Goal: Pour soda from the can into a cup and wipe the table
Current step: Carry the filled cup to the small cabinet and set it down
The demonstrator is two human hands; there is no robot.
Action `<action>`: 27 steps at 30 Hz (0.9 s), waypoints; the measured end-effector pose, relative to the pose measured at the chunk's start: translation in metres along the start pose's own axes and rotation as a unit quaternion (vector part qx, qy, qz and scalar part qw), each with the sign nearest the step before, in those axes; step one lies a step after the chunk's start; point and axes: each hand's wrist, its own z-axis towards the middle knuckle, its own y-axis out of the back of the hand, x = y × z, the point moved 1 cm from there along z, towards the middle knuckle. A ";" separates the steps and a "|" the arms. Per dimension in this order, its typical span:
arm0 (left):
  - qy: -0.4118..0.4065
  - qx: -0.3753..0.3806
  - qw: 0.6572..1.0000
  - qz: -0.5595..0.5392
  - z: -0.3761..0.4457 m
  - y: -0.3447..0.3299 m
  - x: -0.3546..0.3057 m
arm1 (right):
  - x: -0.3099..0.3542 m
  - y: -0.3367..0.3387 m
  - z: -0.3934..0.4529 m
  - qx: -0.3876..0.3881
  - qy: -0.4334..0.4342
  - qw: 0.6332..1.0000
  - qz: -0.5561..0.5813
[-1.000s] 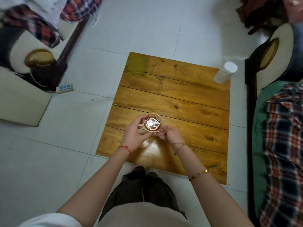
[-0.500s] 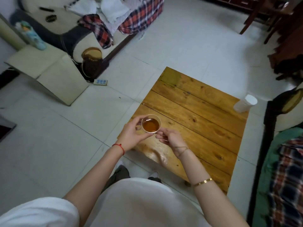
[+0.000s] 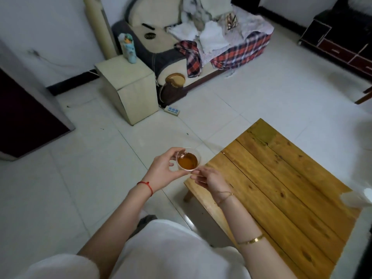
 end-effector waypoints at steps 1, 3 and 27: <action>0.004 -0.007 1.000 -0.003 0.001 0.016 0.006 | 0.005 -0.017 0.004 0.007 0.002 1.000 -0.004; 0.011 -0.022 1.000 -0.006 0.005 0.050 0.020 | 0.014 -0.052 0.015 0.021 0.005 1.000 -0.019; 0.081 -0.157 0.983 -0.039 0.102 0.353 0.167 | 0.125 -0.377 0.175 0.150 0.024 0.979 -0.135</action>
